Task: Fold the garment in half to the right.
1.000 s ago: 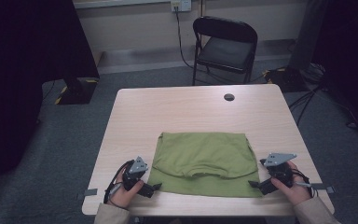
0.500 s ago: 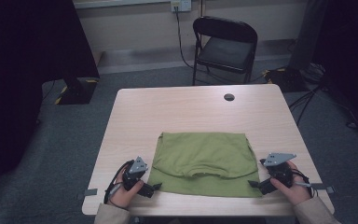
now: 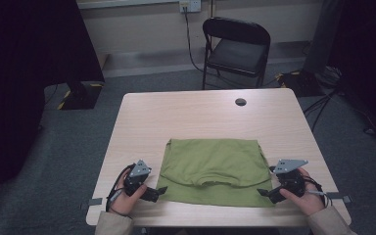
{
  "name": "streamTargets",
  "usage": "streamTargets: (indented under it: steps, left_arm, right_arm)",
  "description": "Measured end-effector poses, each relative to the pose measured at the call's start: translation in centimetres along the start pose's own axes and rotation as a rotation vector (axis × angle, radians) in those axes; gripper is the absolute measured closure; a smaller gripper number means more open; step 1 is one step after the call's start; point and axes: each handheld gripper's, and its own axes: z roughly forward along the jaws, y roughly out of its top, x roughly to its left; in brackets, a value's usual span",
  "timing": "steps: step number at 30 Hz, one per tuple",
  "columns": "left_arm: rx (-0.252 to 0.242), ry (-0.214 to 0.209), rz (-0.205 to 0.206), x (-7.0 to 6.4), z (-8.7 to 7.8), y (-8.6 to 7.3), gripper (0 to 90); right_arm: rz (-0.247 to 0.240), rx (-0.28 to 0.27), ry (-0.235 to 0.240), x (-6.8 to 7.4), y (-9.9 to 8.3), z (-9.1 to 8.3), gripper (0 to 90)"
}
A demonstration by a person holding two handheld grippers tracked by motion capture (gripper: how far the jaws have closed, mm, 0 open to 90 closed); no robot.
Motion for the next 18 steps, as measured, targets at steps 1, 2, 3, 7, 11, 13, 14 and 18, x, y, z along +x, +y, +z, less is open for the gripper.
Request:
streamTargets:
  steps: [1, 2, 3, 7, 11, 13, 14, 18]
  left_arm:
    - [-0.006, 0.004, -0.003, 0.2, -0.1, 0.2, 2.4]
    - [-0.013, 0.010, -0.010, 0.3, -0.2, 0.5, 2.4]
    - [-0.013, 0.013, -0.025, 0.5, -0.3, 0.8, 2.2]
    - [-0.013, 0.030, -0.036, 1.2, -0.1, 1.9, 2.2]
    - [0.004, 0.044, -0.052, 2.0, 0.7, 3.2, 2.2]
    - [-0.005, 0.061, -0.075, 2.5, 1.1, 3.8, 2.7]
    - [-0.010, 0.072, -0.093, 2.8, 1.2, 4.1, 2.6]
    - [-0.029, 0.079, -0.123, 3.9, 1.6, 5.1, 2.5]
  right_arm:
    - [-0.004, -0.012, 0.000, 0.2, 0.2, -0.1, 2.0]
    - [-0.006, -0.021, 0.007, 0.3, 0.5, -0.1, 1.9]
    - [-0.007, -0.027, 0.013, 0.6, 0.8, -0.2, 1.8]
    - [-0.034, -0.046, 0.035, 1.8, 2.4, 0.2, 2.0]
    - [-0.067, -0.064, 0.071, 3.4, 4.2, 1.4, 2.1]
    - [-0.088, -0.067, 0.085, 4.3, 5.1, 2.0, 2.0]
    - [-0.097, -0.072, 0.095, 4.7, 5.6, 2.3, 2.1]
    - [-0.125, -0.095, 0.128, 6.5, 7.4, 3.3, 2.8]
